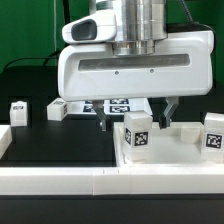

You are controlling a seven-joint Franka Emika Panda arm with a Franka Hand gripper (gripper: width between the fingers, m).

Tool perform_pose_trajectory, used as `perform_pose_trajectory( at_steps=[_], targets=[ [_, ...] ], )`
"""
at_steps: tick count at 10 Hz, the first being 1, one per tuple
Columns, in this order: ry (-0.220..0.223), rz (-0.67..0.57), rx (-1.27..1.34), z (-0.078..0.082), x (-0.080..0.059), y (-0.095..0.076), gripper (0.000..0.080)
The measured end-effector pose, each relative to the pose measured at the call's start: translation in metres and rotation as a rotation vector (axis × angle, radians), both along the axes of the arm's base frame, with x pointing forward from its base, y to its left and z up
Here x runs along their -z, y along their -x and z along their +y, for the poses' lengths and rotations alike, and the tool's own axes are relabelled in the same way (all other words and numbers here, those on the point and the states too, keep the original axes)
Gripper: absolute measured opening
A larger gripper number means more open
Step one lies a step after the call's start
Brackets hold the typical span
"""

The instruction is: Assemble square table

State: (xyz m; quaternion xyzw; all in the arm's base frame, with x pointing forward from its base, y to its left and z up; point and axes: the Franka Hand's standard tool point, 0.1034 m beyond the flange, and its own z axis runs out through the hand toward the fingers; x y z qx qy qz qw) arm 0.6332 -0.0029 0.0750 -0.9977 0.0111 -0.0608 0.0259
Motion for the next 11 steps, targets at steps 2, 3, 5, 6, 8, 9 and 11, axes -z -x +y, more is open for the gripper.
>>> perform_pose_trajectory(
  at_steps=[2,3,5,6,8,9,11],
  targets=[
    [0.019,-0.002,-0.071,0.001,-0.0001,-0.0002,0.0637],
    [0.018,-0.002,-0.068,0.0007,0.0001,-0.0001,0.0637],
    [0.018,-0.001,-0.068,0.0006,0.0003,0.0001,0.0281],
    [0.018,-0.001,-0.068,0.0006,0.0003,0.0001,0.0284],
    [0.011,-0.002,-0.026,0.0009,0.0003,-0.0001,0.0284],
    [-0.006,-0.001,0.118,0.0002,0.0006,-0.0001,0.0284],
    [-0.039,0.005,0.345,-0.0008,0.0007,0.0,0.0284]
  ],
)
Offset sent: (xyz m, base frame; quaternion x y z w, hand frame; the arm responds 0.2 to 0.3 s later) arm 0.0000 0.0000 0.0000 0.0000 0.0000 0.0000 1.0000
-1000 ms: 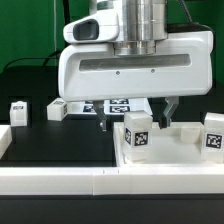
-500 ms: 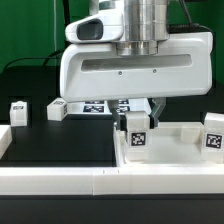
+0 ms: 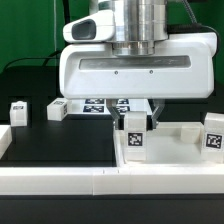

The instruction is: Assemble square table

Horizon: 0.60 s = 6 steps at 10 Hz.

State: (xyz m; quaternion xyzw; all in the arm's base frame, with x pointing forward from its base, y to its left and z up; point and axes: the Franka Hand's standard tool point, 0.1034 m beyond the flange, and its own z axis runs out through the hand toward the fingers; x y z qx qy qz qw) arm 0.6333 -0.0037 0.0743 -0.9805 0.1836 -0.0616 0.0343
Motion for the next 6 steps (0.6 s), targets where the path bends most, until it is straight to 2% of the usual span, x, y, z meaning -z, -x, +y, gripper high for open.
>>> perform_pose_trajectory(
  at_steps=[6],
  targets=[
    [-0.082,0.041,0.673,0.0027,0.0013,0.0016,0.0285]
  ],
)
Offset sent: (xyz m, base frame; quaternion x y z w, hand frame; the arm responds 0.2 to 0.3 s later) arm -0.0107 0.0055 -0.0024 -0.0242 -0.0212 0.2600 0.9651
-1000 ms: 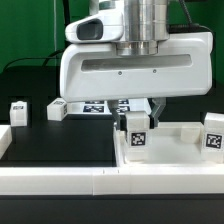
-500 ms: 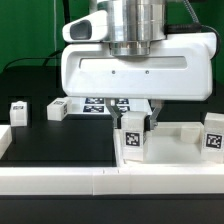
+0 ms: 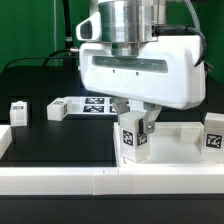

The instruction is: Assemble square table

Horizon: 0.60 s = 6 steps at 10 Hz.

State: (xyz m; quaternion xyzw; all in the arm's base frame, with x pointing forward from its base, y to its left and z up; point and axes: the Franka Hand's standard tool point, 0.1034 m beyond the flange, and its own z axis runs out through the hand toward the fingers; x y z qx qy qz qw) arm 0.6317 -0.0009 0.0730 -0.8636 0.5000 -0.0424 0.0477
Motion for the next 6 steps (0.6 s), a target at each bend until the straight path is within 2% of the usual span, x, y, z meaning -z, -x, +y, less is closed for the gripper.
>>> perform_pose_trajectory(
  at_steps=[2,4,5,6],
  targets=[
    [-0.029,0.008,0.195,0.0,0.0001,-0.0003,0.0285],
    [-0.029,0.007,0.182,0.0002,0.0004,-0.0002,0.0286],
    [-0.024,0.005,0.141,0.0001,0.0004,-0.0002,0.0511],
    [-0.017,0.003,0.083,-0.0007,0.0004,-0.0002,0.0511]
  ],
)
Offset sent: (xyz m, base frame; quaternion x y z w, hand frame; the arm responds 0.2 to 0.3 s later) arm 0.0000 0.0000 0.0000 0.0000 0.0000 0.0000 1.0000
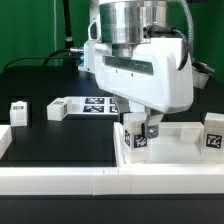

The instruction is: Assemble square table

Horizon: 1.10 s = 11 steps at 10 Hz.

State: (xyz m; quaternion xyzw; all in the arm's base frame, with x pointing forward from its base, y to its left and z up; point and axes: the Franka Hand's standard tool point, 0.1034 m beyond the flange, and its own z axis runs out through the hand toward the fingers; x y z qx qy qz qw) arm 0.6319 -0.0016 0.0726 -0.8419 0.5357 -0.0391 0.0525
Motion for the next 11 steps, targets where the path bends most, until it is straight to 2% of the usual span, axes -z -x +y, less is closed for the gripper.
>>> perform_pose_trajectory(
  at_steps=[1,2,6,11],
  targets=[
    [0.011,-0.003,-0.077,-0.001,-0.0001,-0.0001,0.0624],
    [0.036,-0.013,-0.255,-0.0035,-0.0014,-0.0015,0.0642],
    [0.071,-0.025,-0.537,-0.0034,-0.0011,-0.0011,0.0649],
    [0.148,-0.026,-1.127,0.0034,-0.0022,-0.002,0.0649]
  ],
)
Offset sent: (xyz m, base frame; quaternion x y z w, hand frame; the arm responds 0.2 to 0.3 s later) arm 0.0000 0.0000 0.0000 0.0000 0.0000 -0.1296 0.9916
